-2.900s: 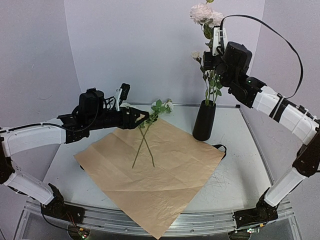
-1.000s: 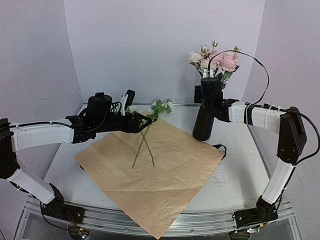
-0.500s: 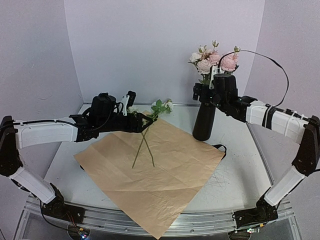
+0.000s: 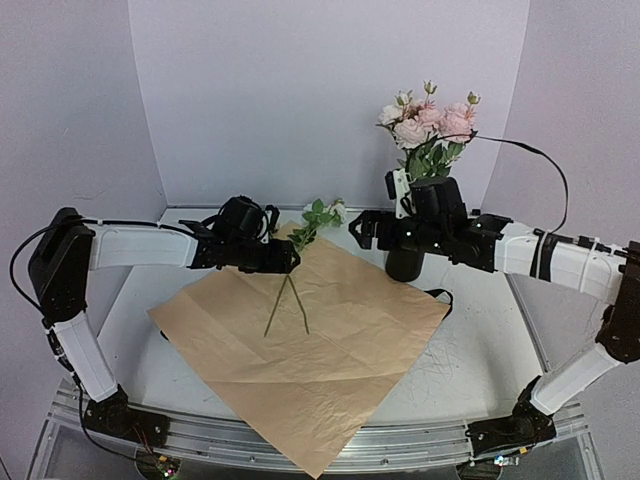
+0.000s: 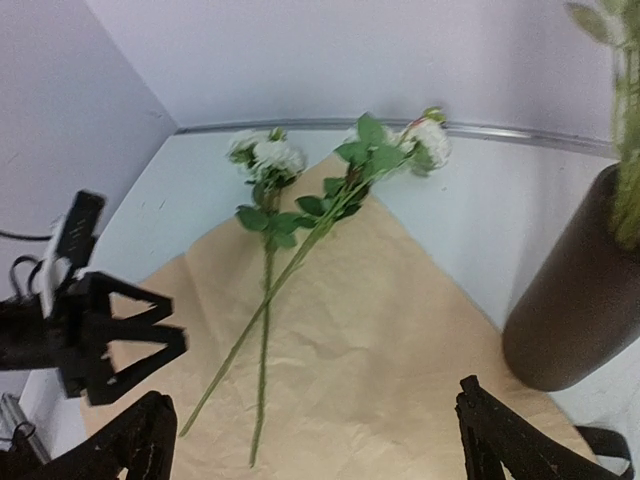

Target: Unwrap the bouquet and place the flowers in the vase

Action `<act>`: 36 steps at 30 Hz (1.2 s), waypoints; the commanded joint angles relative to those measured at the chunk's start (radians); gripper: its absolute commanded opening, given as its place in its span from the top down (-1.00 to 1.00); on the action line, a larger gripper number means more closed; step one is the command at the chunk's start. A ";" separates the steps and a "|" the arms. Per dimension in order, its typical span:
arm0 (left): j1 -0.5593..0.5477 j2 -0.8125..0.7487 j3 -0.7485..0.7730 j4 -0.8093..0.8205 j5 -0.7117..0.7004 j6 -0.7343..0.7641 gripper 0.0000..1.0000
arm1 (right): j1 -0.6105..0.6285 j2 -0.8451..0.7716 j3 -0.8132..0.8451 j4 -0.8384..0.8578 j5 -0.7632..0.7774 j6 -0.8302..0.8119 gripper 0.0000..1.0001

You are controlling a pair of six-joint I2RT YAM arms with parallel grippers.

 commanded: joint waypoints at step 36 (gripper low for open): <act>0.001 0.437 0.374 -0.321 -0.244 0.124 0.32 | 0.150 0.032 -0.069 0.019 0.018 0.089 -0.97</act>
